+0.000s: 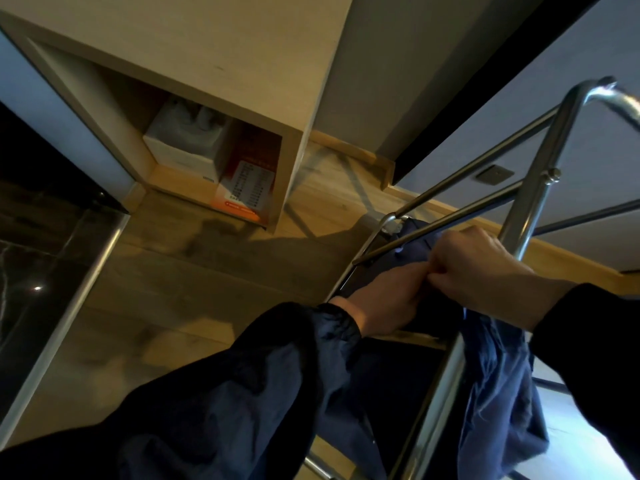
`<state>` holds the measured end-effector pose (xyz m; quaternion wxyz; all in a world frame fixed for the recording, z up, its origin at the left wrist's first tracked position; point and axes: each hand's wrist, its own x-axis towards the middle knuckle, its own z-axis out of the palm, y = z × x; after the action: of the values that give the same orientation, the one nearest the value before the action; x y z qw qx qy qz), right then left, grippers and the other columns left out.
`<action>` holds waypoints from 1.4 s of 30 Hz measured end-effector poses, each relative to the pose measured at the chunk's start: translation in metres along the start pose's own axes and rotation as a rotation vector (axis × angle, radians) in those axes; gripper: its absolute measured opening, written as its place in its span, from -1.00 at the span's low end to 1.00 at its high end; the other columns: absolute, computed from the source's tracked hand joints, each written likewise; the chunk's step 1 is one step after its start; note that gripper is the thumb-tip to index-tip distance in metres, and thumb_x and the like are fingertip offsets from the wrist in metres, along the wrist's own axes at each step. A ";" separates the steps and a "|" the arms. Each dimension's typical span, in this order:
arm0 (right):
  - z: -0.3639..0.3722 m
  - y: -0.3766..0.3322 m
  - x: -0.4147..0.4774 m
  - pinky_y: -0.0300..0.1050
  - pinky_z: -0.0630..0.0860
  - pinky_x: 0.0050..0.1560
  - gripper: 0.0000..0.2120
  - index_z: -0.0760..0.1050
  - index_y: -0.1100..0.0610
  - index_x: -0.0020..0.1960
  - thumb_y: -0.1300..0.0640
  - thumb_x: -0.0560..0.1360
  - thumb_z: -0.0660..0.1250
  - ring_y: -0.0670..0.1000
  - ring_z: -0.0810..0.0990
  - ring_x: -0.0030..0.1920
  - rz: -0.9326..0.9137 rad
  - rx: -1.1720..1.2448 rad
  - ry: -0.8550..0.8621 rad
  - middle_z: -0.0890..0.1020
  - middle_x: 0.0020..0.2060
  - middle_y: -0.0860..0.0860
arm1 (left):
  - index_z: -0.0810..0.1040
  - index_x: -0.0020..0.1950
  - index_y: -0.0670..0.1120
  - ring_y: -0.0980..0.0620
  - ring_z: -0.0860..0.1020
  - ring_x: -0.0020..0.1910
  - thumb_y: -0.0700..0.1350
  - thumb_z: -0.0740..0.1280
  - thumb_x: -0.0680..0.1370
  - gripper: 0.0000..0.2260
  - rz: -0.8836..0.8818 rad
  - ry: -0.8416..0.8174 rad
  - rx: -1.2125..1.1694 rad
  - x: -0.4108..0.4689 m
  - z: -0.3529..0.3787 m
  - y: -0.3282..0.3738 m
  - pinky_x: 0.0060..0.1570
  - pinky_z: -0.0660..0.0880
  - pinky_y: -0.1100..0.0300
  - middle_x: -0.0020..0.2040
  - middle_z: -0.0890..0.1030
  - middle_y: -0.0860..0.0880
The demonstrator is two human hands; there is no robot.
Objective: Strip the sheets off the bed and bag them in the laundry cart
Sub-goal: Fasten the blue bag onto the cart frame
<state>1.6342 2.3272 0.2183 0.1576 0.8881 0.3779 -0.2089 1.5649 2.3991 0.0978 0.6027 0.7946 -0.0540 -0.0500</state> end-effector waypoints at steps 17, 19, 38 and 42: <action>-0.010 0.005 0.017 -0.22 0.22 -0.54 -0.62 0.29 0.14 -0.57 0.27 0.35 0.36 -0.04 0.27 -0.54 0.104 0.139 -0.139 0.30 -0.59 0.02 | 0.43 0.23 -0.17 -0.16 0.57 0.08 -0.27 0.25 0.55 -0.75 0.100 -0.030 0.184 0.013 0.017 -0.033 0.04 0.50 -0.12 0.14 0.57 -0.17; -0.011 0.004 0.018 -0.21 0.21 -0.54 -0.64 0.27 0.16 -0.52 0.27 0.37 0.33 -0.01 0.25 -0.52 0.110 0.136 -0.163 0.29 -0.57 0.03 | 0.44 0.22 -0.20 -0.18 0.57 0.06 -0.31 0.25 0.53 -0.74 0.126 -0.017 0.221 0.013 0.017 -0.032 0.01 0.50 -0.13 0.13 0.57 -0.19; -0.003 -0.006 -0.016 -0.01 0.55 -0.08 -0.67 0.12 0.02 -0.35 0.12 0.42 0.27 0.10 0.54 -0.14 -0.040 -0.047 -0.009 0.24 -0.37 -0.07 | 0.45 0.11 -0.21 -0.24 0.57 -0.04 -0.13 0.15 0.61 -0.80 0.179 0.196 0.101 -0.004 0.027 -0.019 -0.15 0.46 -0.12 0.02 0.57 -0.21; -0.002 -0.003 -0.016 -0.07 0.40 -0.12 -0.66 0.14 0.02 -0.38 0.07 0.43 0.28 0.08 0.44 -0.24 -0.040 -0.091 0.027 0.25 -0.39 -0.07 | 0.48 0.14 -0.19 -0.14 0.58 -0.04 -0.11 0.16 0.60 -0.78 0.201 0.254 0.074 -0.007 0.031 -0.023 -0.12 0.49 -0.07 0.02 0.57 -0.16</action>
<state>1.6221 2.3206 0.2275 0.1885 0.8750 0.4069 -0.1827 1.5546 2.3771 0.0672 0.5771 0.8066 -0.0583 0.1135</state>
